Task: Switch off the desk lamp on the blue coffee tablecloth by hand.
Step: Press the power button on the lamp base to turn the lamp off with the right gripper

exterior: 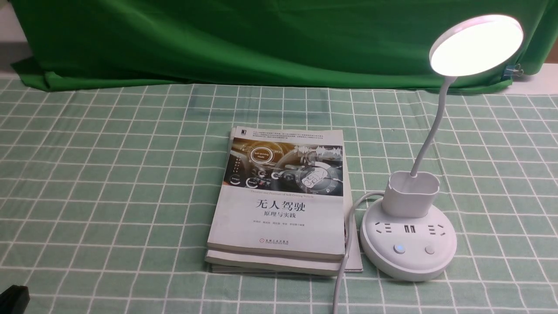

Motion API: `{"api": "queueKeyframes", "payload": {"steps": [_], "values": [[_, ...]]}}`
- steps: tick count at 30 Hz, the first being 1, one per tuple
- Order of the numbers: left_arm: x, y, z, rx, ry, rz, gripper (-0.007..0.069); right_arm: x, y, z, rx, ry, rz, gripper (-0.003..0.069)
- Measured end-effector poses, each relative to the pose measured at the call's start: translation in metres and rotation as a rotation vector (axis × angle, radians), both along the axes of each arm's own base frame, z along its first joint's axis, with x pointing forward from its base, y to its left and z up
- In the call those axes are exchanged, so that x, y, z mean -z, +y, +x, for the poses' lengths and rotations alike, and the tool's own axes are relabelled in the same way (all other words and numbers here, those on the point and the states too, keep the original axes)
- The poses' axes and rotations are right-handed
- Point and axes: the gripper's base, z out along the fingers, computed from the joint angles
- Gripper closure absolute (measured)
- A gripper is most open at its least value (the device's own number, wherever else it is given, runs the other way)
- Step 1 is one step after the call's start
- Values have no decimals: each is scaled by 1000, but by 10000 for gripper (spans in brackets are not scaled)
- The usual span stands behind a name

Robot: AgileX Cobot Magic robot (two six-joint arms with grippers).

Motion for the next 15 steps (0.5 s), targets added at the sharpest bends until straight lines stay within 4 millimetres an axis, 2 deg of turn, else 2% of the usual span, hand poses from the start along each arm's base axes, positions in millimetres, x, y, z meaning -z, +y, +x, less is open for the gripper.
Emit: {"api": "queueKeyframes", "payload": {"steps": [9, 15], "values": [[0, 0, 0, 0, 0, 0, 624, -2, 0, 0, 3, -25, 33, 421], [0, 0, 0, 0, 0, 0, 624, -12, 1, 1, 39, -99, 468, 421]]}}
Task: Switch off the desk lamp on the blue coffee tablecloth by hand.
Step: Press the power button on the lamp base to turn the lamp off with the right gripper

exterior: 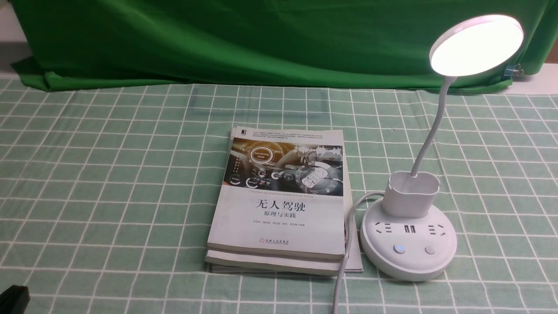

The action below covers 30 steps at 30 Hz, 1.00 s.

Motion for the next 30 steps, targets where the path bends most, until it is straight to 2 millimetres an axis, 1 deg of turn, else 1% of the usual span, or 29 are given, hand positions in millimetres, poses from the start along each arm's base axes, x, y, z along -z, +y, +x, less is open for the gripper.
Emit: {"api": "queueKeyframes", "payload": {"steps": [2, 3, 4, 6, 7, 8, 10, 11, 12, 14, 15, 16, 17, 18, 19, 20, 21, 22, 24, 25, 26, 27, 30], "values": [[0, 0, 0, 0, 0, 0, 624, -5, -1, 0, 9, -48, 62, 421], [0, 0, 0, 0, 0, 0, 624, -5, -1, 0, 9, -48, 65, 421], [0, 0, 0, 0, 0, 0, 624, -9, -2, 0, 16, -95, 99, 421], [0, 0, 0, 0, 0, 0, 624, -13, -2, 0, 21, -132, 117, 426], [0, 0, 0, 0, 0, 0, 624, -14, -3, 0, 23, -152, 132, 437], [0, 0, 0, 0, 0, 0, 624, -14, -2, 0, 20, -151, 150, 467], [0, 0, 0, 0, 0, 0, 624, -19, -1, 0, -1, -105, 145, 530], [0, 0, 0, 0, 0, 0, 624, -21, 0, 0, -9, -89, 136, 545], [0, 0, 0, 0, 0, 0, 624, -30, 2, 2, -38, -32, 98, 585], [0, 0, 0, 0, 0, 0, 624, -51, 7, 8, -97, 76, 5, 609], [0, 0, 0, 0, 0, 0, 624, -67, 11, 13, -143, 164, -59, 613], [0, 0, 0, 0, 0, 0, 624, -71, 14, 20, -173, 228, -99, 613], [0, 0, 0, 0, 0, 0, 624, -80, 18, 29, -220, 339, -161, 614], [0, 0, 0, 0, 0, 0, 624, -84, 20, 30, -235, 363, -173, 614], [0, 0, 0, 0, 0, 0, 624, -89, 26, 45, -295, 506, -241, 615], [0, 0, 0, 0, 0, 0, 624, -89, 27, 49, -312, 547, -259, 615], [0, 0, 0, 0, 0, 0, 624, -86, 33, 69, -367, 689, -320, 617], [0, 0, 0, 0, 0, 0, 624, -85, 37, 81, -399, 761, -352, 617], [0, 0, 0, 0, 0, 0, 624, -76, 44, 105, -447, 872, -397, 618], [0, 0, 0, 0, 0, 0, 624, -70, 48, 117, -470, 914, -417, 619], [0, 0, 0, 0, 0, 0, 624, -68, 52, 124, -486, 933, -429, 620], [0, 0, 0, 0, 0, 0, 624, -59, 60, 138, -518, 988, -449, 621], [0, 0, 0, 0, 0, 0, 624, -46, 74, 155, -571, 1040, -487, 621]]}}
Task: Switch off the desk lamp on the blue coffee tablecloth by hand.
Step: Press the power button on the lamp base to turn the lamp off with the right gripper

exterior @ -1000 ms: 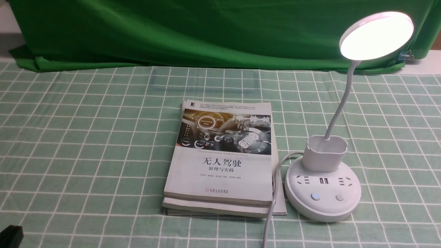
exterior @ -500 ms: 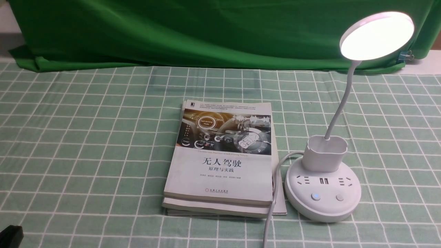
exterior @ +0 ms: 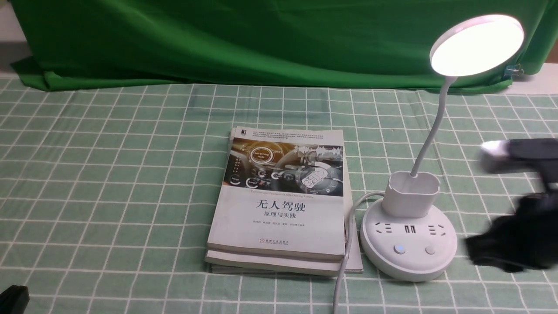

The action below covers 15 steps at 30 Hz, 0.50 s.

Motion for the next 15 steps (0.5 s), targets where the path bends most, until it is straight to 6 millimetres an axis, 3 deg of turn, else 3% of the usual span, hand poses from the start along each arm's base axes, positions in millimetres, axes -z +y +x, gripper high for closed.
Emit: {"api": "queueKeyframes", "payload": {"steps": [3, 7, 15], "values": [[0, 0, 0, 0, 0, 0, 624, 17, 19, 25, -47, 58, -24, 621], [0, 0, 0, 0, 0, 0, 624, 32, 26, 44, -48, 86, -38, 621], [0, 0, 0, 0, 0, 0, 624, 46, 31, 63, -47, 82, -54, 621]]}}
